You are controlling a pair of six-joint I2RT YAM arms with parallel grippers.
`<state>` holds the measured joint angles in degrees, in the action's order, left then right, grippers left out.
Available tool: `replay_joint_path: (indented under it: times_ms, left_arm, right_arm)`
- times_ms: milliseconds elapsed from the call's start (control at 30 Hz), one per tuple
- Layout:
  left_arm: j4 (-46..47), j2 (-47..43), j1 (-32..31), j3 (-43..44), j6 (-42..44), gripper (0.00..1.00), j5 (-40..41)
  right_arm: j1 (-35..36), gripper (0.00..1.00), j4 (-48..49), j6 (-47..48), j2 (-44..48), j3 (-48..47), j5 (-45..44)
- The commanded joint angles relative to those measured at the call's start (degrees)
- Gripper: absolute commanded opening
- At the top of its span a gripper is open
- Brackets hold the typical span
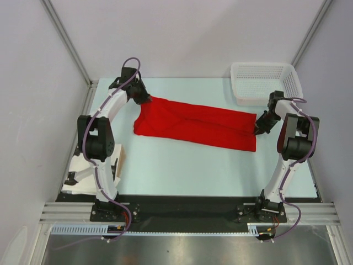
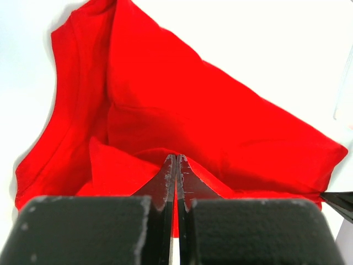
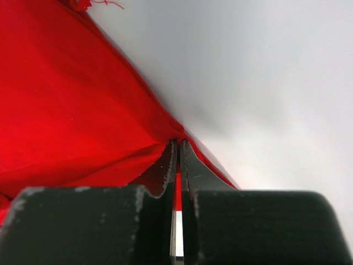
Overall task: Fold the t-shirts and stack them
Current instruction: Fold the tshirt
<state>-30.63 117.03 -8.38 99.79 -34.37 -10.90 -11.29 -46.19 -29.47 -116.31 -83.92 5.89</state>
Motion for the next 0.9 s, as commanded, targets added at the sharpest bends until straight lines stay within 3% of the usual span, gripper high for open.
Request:
replay_joint_path:
  times_ms: [0, 500, 567, 633, 867]
  left_arm:
    - [1.6, -0.2, 0.3, 2.5, -1.0, 0.0, -0.2]
    - [0.6, 3.3, 0.9, 3.1, -1.4, 0.0, 1.1]
    - [0.4, 3.6, 1.0, 3.0, -1.5, 0.0, 1.1]
    - [0.5, 3.8, 1.1, 3.0, -1.6, 0.0, 1.2]
    - [1.5, 4.6, 1.2, 3.0, -2.0, 0.01, -0.4]
  right_arm:
    - [-0.9, 0.0, -0.5, 1.3, -0.4, -1.6, -1.1]
    - [-1.2, 0.13, -1.0, 1.3, -2.4, -5.3, -0.4]
    - [-1.2, 0.19, -1.4, 1.3, -2.8, -6.3, -0.6]
    - [-1.3, 0.35, -2.3, 1.8, -3.0, -7.0, -1.1]
    - [-0.2, 0.56, -5.7, 4.9, 5.1, -6.4, -3.7]
